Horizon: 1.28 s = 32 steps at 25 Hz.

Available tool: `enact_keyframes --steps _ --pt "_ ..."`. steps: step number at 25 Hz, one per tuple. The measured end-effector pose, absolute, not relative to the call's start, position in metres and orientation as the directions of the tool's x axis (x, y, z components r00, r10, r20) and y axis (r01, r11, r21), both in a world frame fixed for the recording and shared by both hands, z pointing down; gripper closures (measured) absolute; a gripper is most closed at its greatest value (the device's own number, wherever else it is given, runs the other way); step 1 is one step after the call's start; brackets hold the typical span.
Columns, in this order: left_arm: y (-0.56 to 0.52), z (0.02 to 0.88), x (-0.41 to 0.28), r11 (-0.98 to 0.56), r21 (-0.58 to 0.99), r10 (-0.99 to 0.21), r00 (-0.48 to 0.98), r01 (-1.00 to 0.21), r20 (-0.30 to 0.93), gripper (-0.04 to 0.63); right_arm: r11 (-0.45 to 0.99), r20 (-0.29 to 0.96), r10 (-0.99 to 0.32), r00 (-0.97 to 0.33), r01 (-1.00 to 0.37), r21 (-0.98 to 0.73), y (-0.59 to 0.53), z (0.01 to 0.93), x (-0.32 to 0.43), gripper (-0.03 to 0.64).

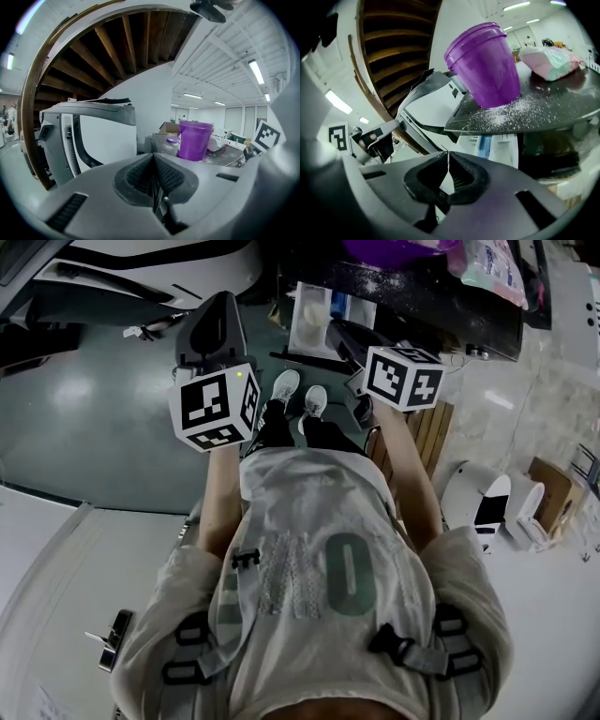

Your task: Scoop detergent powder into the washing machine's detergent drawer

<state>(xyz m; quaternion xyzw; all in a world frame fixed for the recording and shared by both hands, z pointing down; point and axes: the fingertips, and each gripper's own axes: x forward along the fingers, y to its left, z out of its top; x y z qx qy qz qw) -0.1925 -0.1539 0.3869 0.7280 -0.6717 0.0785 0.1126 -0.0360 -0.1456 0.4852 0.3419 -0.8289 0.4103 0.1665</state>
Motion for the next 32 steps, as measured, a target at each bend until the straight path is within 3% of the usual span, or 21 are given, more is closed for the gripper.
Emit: enact_keyframes --steps 7,15,22,32 --pt "-0.155 0.394 -0.197 -0.059 0.067 -0.957 0.075 -0.996 0.279 0.575 0.684 0.658 -0.437 -0.614 -0.702 -0.201 -0.144 0.486 -0.048 0.604" --pt "-0.153 0.402 -0.202 -0.042 0.075 -0.954 0.063 -0.996 0.293 0.574 0.851 0.74 -0.472 -0.479 -0.466 0.24 -0.131 0.491 -0.061 0.604" --pt "-0.148 0.408 -0.204 -0.034 0.083 -0.952 0.058 -0.996 0.299 0.574 0.788 0.703 -0.6 -0.382 -0.133 0.601 -0.125 0.494 -0.066 0.604" --pt "-0.137 0.415 -0.206 -0.021 0.086 -0.949 0.047 -0.996 0.311 0.574 0.632 0.603 -0.711 -0.363 0.047 0.774 -0.124 0.491 -0.063 0.604"
